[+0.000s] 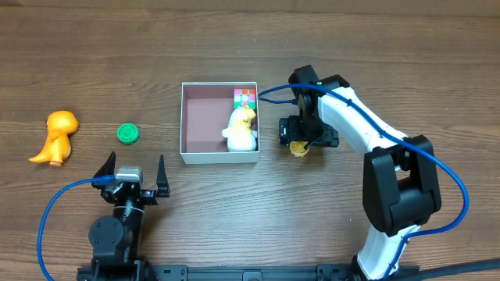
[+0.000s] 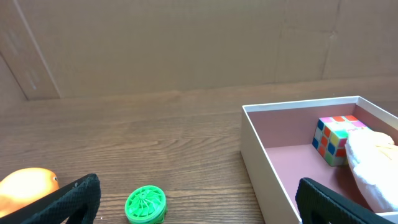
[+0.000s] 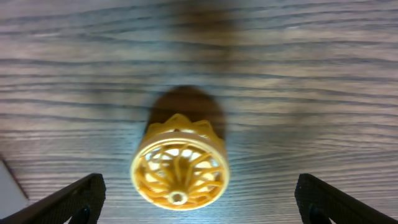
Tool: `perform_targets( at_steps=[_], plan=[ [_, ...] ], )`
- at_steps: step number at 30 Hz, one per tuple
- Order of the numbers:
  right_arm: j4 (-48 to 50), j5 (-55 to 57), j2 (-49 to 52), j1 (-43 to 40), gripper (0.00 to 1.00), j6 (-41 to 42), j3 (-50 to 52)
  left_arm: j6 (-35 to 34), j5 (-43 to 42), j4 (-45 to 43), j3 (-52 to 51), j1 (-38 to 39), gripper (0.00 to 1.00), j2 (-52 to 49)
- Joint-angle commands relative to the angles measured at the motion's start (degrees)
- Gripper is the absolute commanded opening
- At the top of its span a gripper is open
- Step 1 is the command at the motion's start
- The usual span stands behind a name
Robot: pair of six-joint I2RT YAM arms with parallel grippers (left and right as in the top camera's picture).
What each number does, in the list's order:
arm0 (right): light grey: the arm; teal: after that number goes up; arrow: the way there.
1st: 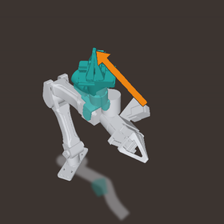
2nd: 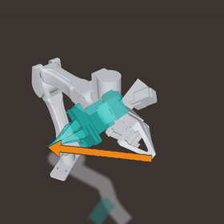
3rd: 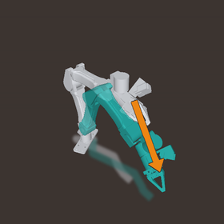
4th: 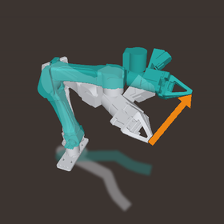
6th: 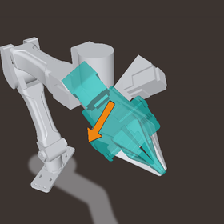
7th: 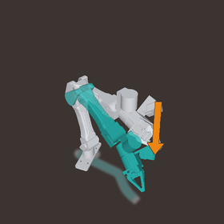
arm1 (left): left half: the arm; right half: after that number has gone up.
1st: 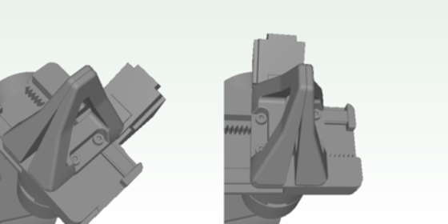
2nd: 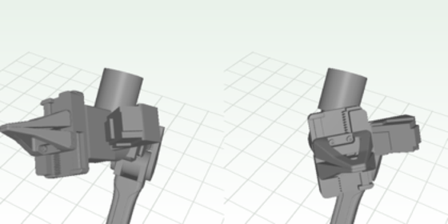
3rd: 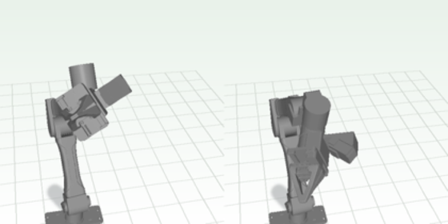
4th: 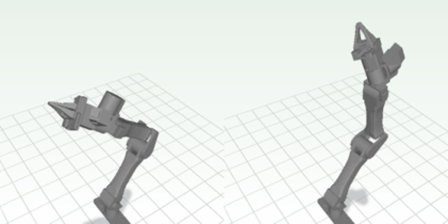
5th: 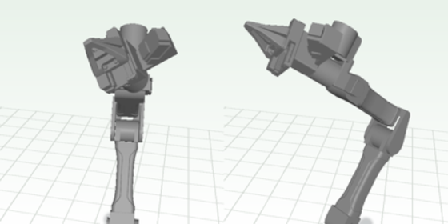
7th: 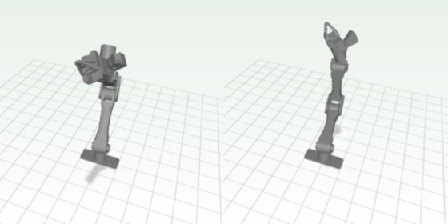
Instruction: Pack container
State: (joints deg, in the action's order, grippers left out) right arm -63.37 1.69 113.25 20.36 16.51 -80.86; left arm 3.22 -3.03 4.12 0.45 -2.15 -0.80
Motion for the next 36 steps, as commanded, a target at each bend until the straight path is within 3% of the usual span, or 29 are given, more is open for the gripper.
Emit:
perform_targets(
  at_steps=[1, 36],
  plan=[
    [0.39, -0.48, 0.87, 0.59, 1.0, -0.48, 0.04, 0.87, -0.81, 0.0, -0.17, -0.46, 1.0, 0.15],
    [1.11, -0.55, 5.2, 0.59, 1.0, -1.81, 0.04, 0.87, -0.81, 0.0, -0.17, -0.46, 1.0, 0.15]
  ],
)
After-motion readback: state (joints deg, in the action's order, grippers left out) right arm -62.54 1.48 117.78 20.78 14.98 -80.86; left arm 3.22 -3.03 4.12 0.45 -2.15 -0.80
